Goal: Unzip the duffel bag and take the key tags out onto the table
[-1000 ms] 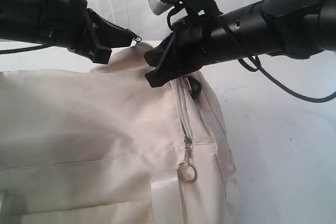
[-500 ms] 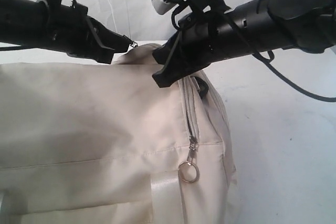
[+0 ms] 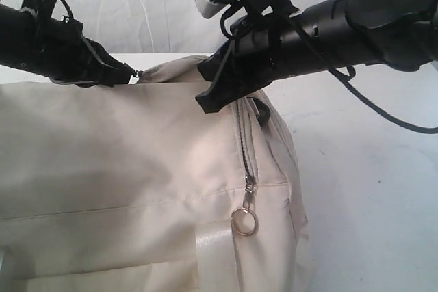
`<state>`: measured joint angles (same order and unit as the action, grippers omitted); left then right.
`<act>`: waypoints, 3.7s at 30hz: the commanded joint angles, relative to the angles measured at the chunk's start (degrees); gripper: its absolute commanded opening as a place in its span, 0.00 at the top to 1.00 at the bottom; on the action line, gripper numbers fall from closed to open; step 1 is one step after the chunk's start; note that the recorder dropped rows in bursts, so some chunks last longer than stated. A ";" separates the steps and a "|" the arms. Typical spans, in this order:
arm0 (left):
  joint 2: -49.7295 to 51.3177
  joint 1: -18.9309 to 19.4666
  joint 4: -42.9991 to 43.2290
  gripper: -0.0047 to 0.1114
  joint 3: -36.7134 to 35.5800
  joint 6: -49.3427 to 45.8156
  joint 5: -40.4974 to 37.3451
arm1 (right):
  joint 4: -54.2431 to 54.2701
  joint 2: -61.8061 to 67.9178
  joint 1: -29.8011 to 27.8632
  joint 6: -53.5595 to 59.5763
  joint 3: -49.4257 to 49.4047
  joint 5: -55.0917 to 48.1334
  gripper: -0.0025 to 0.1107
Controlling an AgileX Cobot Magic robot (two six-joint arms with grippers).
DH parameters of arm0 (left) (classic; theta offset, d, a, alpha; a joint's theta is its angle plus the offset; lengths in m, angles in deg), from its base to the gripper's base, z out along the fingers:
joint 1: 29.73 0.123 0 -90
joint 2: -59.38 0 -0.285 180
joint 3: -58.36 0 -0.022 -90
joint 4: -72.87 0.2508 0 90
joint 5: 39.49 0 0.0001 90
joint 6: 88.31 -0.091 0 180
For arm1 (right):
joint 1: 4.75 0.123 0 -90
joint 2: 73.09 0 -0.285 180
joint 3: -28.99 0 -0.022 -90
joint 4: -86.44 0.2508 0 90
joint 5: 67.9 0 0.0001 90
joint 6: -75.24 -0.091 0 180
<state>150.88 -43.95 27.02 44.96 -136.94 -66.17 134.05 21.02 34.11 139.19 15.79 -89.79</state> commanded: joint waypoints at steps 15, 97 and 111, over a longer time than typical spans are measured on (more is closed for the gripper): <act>-0.39 6.22 4.41 0.96 0.14 1.65 -0.38 | -0.90 -1.51 -0.83 -4.21 -0.10 13.52 0.98; -21.26 12.97 30.67 0.96 0.14 21.70 -12.34 | -1.38 -1.54 0.88 11.32 5.25 5.53 0.36; -19.74 12.97 19.78 0.96 0.14 10.60 -16.83 | -1.04 7.42 14.72 19.79 10.84 5.91 0.34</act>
<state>131.71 -30.94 51.32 44.64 -124.77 -81.19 132.74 25.30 46.59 157.91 24.52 -84.03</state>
